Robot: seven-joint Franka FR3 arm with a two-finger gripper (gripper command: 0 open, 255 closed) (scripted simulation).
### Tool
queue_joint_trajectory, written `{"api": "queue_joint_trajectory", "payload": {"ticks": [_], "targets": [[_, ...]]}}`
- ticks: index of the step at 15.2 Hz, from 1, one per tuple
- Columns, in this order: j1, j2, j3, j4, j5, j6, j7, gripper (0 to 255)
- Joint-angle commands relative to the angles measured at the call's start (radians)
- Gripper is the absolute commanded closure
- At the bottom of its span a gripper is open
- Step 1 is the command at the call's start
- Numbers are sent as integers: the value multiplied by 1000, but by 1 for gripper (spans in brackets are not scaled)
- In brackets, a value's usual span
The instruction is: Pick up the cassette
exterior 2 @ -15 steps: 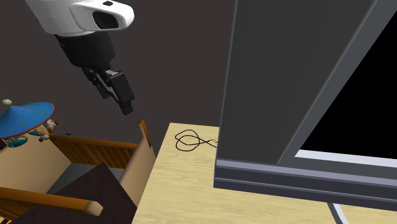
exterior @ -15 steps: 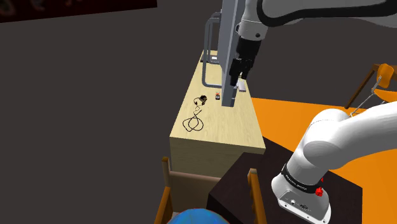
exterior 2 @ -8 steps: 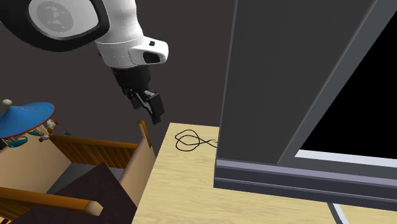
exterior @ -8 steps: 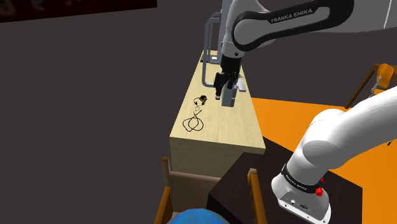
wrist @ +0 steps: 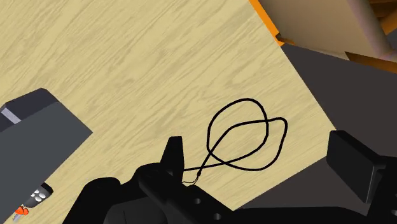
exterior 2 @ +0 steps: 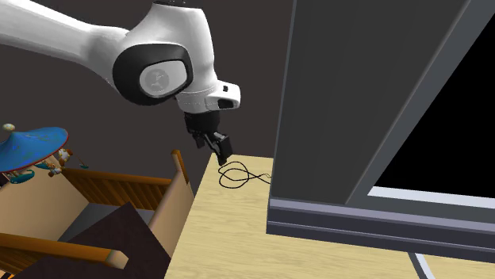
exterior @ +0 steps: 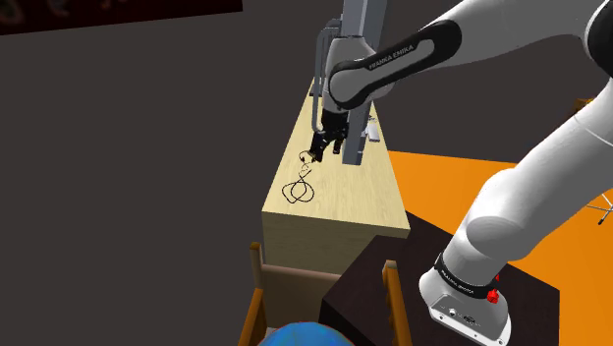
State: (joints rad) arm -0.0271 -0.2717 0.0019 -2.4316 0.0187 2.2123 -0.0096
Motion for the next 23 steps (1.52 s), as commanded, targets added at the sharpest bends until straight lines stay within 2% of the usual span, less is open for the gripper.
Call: {"api": "queue_joint_trajectory", "payload": {"ticks": [1,7,13,22,23], "targets": [[-4,87,-1,23,-2,65,6,0],[-12,324,-8,124,-7,200,25,0],[-19,556,-16,265,-8,289,41,0],[-20,636,-15,260,-6,375,40,0],[-20,637,-15,259,-6,376,40,255]]}}
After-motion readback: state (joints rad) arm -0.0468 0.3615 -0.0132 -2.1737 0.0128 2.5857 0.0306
